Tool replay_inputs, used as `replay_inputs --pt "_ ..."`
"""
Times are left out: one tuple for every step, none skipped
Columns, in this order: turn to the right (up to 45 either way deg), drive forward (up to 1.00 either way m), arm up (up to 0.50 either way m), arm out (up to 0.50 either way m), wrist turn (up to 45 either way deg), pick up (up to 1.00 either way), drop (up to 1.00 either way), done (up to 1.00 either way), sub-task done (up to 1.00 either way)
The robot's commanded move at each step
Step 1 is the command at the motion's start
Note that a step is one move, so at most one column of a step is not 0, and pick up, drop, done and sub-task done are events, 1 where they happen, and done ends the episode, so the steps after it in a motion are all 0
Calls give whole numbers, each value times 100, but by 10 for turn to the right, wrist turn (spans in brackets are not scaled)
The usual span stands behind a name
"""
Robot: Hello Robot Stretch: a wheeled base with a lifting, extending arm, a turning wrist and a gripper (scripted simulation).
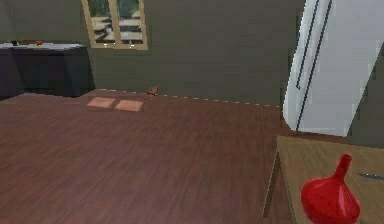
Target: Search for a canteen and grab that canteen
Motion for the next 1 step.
replay_inputs --pt "0 0 10 0 0 0 0 0 0"
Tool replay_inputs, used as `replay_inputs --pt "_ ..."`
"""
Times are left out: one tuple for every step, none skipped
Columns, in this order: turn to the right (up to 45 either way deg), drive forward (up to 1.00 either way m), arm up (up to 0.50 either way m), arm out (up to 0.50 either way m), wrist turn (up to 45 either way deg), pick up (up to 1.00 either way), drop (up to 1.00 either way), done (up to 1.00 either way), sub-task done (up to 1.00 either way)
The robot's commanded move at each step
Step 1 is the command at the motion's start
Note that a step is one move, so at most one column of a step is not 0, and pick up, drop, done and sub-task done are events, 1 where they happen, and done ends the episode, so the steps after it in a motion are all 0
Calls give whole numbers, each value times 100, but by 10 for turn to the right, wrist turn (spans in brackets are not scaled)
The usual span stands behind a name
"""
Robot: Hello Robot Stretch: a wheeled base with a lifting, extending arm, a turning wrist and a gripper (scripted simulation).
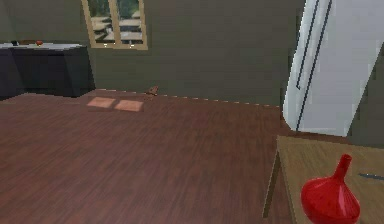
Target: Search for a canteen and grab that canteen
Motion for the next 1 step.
replay_inputs --pt "0 0 0 0 0 0 0 100 0"
